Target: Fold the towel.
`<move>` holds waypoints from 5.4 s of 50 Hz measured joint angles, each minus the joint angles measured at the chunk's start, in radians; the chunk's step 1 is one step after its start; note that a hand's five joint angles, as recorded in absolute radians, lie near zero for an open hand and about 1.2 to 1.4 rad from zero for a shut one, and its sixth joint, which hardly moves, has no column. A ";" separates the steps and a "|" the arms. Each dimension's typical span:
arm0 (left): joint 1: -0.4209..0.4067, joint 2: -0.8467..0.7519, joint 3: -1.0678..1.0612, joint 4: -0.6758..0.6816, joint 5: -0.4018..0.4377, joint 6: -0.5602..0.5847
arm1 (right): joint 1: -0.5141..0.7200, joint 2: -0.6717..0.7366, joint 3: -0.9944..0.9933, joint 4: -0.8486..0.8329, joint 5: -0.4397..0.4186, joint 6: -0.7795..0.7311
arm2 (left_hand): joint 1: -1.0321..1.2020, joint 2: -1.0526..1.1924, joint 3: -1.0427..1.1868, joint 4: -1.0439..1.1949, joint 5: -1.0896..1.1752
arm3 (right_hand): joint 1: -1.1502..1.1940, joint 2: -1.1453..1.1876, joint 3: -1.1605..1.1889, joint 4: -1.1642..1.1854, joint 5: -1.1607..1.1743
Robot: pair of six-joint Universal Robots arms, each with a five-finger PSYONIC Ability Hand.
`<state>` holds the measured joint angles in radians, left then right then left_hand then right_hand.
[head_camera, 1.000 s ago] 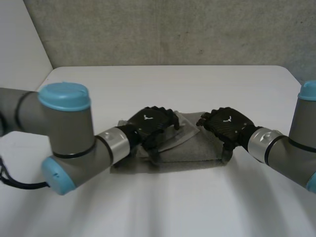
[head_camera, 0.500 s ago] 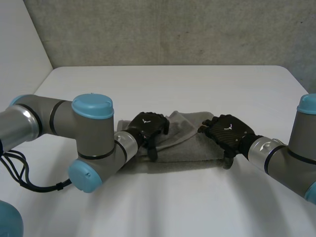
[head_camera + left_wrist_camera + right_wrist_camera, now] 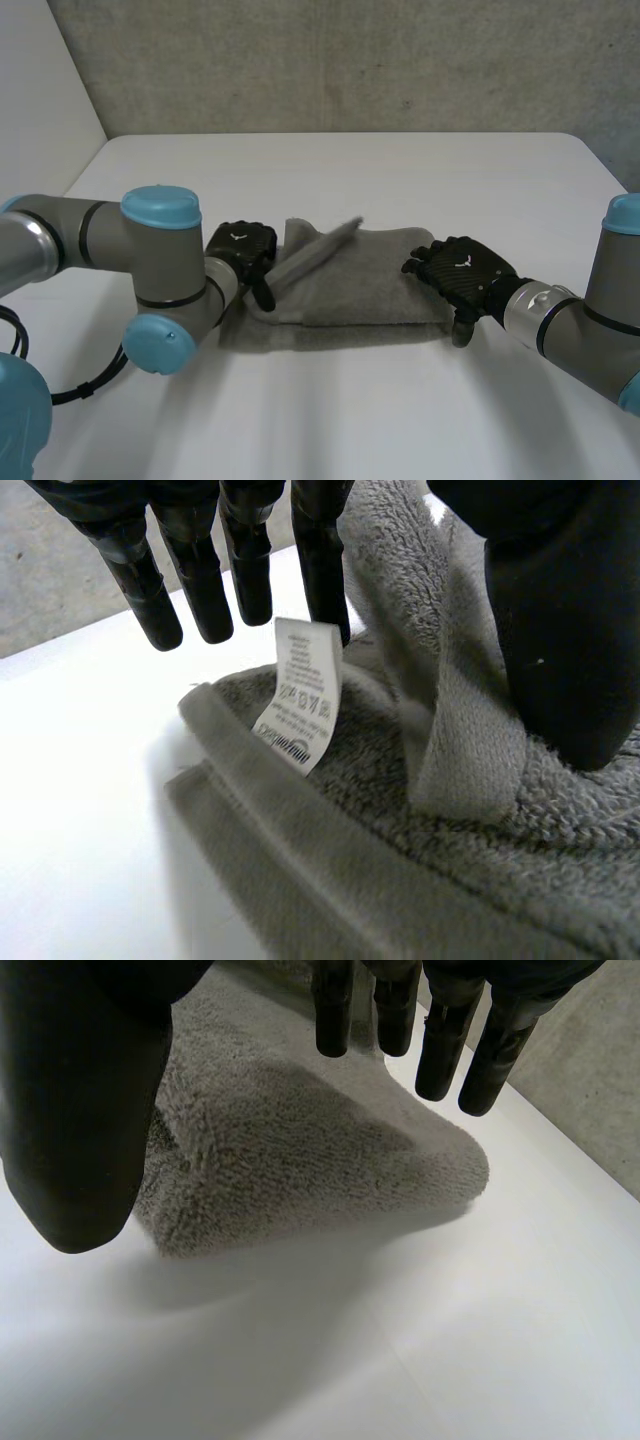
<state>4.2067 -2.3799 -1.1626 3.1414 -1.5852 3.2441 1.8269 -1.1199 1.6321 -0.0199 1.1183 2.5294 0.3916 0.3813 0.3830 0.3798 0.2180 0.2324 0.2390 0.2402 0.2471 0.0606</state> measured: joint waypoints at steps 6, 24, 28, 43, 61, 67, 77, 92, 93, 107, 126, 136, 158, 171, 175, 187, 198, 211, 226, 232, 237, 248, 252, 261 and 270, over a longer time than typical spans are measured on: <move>0.014 0.023 -0.037 0.000 0.000 0.000 | 0.000 0.000 0.000 0.000 0.000 -0.001 | 0.000 0.000 0.000 0.000 0.000 | 0.000 0.000 0.000 0.000 0.000; 0.023 0.256 -0.259 0.116 0.016 0.044 | 0.003 0.003 0.002 -0.003 0.000 -0.001 | -0.051 -0.035 -0.043 -0.036 -0.076 | 0.000 0.000 0.000 0.000 0.000; 0.022 0.263 -0.286 0.137 0.039 0.124 | 0.003 0.003 0.003 -0.003 0.000 -0.001 | -0.053 -0.037 -0.045 -0.037 -0.080 | 0.000 0.000 0.000 0.000 0.000; 0.015 0.238 -0.375 0.155 0.212 0.421 | 0.002 0.008 0.002 -0.008 -0.001 -0.001 | -0.053 -0.037 -0.045 -0.037 -0.079 | 0.002 0.000 0.000 0.000 0.000; 0.011 0.148 -0.279 0.167 0.213 0.423 | 0.000 0.010 0.009 -0.009 0.000 -0.035 | 0.010 0.017 0.018 0.017 0.017 | 0.002 0.000 0.000 0.000 0.000; 0.010 0.128 -0.252 0.165 0.212 0.423 | 0.000 0.011 0.009 -0.010 0.000 -0.036 | 0.133 0.138 0.132 0.136 0.128 | 0.002 0.000 0.000 0.000 0.000; 0.010 0.111 -0.229 0.159 0.211 0.422 | -0.001 0.016 0.008 -0.011 0.000 -0.037 | 0.618 0.653 0.645 0.657 0.621 | 0.002 0.000 0.000 0.000 0.000; 0.007 0.267 -0.333 0.136 0.200 0.422 | 0.000 0.008 0.012 -0.011 -0.003 -0.036 | 0.860 0.934 0.936 0.973 0.898 | 0.002 0.000 0.000 0.000 0.000; 0.007 0.289 -0.354 0.135 0.199 0.423 | 0.000 0.007 0.013 -0.011 -0.007 -0.036 | 0.860 0.934 0.937 0.973 0.898 | 0.002 0.000 0.000 0.000 0.000; 0.017 0.417 -0.570 0.150 0.200 0.428 | -0.014 -0.048 0.040 0.003 -0.102 -0.020 | 0.860 0.935 0.940 0.977 0.898 | 0.002 0.000 0.000 0.000 0.000; 0.022 0.402 -0.572 0.165 0.158 0.428 | -0.006 0.022 0.054 -0.086 -0.095 -0.030 | -0.133 -0.130 -0.137 -0.127 -0.157 | 0.149 0.143 0.144 0.135 0.159; 0.020 0.417 -0.541 0.172 0.135 0.420 | -0.006 0.063 0.042 -0.120 -0.084 -0.038 | -0.133 -0.130 -0.137 -0.127 -0.157 | 0.792 0.783 0.788 0.778 0.788; 0.013 0.559 -0.437 0.161 0.144 0.176 | -0.049 -0.174 -0.122 0.149 -0.016 -0.306 | -0.133 -0.130 -0.137 -0.127 -0.157 | 1.054 1.052 1.100 1.090 1.081; 0.063 0.578 -0.367 0.170 0.136 0.062 | 0.457 0.056 -0.339 0.253 0.046 -0.281 | -0.133 -0.130 -0.137 -0.127 -0.157 | 0.511 0.497 0.532 0.521 0.525; 0.077 0.575 -0.362 0.171 0.139 0.003 | 0.529 0.115 -0.319 0.248 0.105 -0.271 | -0.133 -0.130 -0.137 -0.127 -0.157 | 0.036 0.010 0.029 0.024 0.002; 0.036 0.490 -0.297 0.171 0.149 -0.033 | 0.362 -0.009 -0.268 0.221 0.122 -0.091 | -0.133 -0.130 -0.137 -0.127 -0.157 | 0.000 -0.002 -0.002 -0.001 -0.002; -0.095 0.319 -0.197 0.166 0.148 -0.067 | 0.159 -0.098 -0.243 0.225 0.007 0.162 | -0.133 -0.130 -0.137 -0.127 -0.157 | 0.000 -0.002 -0.003 -0.001 -0.002; -0.157 0.164 -0.198 0.162 0.147 -0.071 | 0.129 0.040 -0.210 0.154 0.001 0.254 | -0.133 -0.130 -0.137 -0.127 -0.157 | 0.000 -0.002 -0.003 -0.001 -0.002; -0.143 0.128 -0.269 0.161 0.139 -0.068 | 0.148 0.168 -0.197 0.060 0.065 0.295 | -0.180 -0.133 -0.147 -0.130 -0.157 | -0.005 -0.002 -0.005 -0.001 -0.002; -0.140 0.187 -0.264 0.160 0.142 -0.076 | 0.155 0.071 -0.202 0.066 0.081 0.319 | -0.180 -0.134 -0.147 -0.130 -0.158 | -0.005 -0.002 -0.005 -0.001 -0.002; -0.131 0.285 -0.254 0.138 0.140 -0.084 | 0.150 -0.075 -0.212 0.068 0.111 0.382 | -0.180 -0.134 -0.147 -0.130 -0.160 | -0.005 -0.002 -0.005 -0.001 -0.002; -0.024 0.552 -0.206 -0.001 0.133 -0.144 | 0.095 -0.318 -0.273 0.073 0.336 0.439 | -0.180 -0.134 -0.147 -0.130 -0.160 | -0.005 -0.002 -0.005 -0.001 -0.002; 0.036 0.613 -0.177 -0.058 0.133 -0.216 | 0.063 -0.335 -0.296 0.101 0.417 0.435 | -0.180 -0.134 -0.147 -0.130 -0.160 | -0.005 -0.002 -0.005 -0.001 -0.002; 0.084 0.642 -0.132 -0.141 0.133 -0.295 | 0.047 -0.317 -0.334 0.175 0.453 0.432 | -0.180 -0.134 -0.147 -0.130 -0.160 | -0.005 -0.002 -0.005 -0.001 -0.002; 0.079 0.638 -0.135 -0.156 0.131 -0.297 | 0.048 -0.275 -0.368 0.229 0.444 0.432 | -0.180 -0.134 -0.147 -0.130 -0.160 | -0.005 -0.002 -0.005 -0.001 -0.002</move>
<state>4.2856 -1.7423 -1.2974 2.9857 -1.4546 2.9467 1.8753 -1.3945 1.2642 0.2094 1.5623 2.9617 0.2112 0.2471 0.2364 0.2502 0.0578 0.2276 0.2370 0.2351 0.2466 0.0590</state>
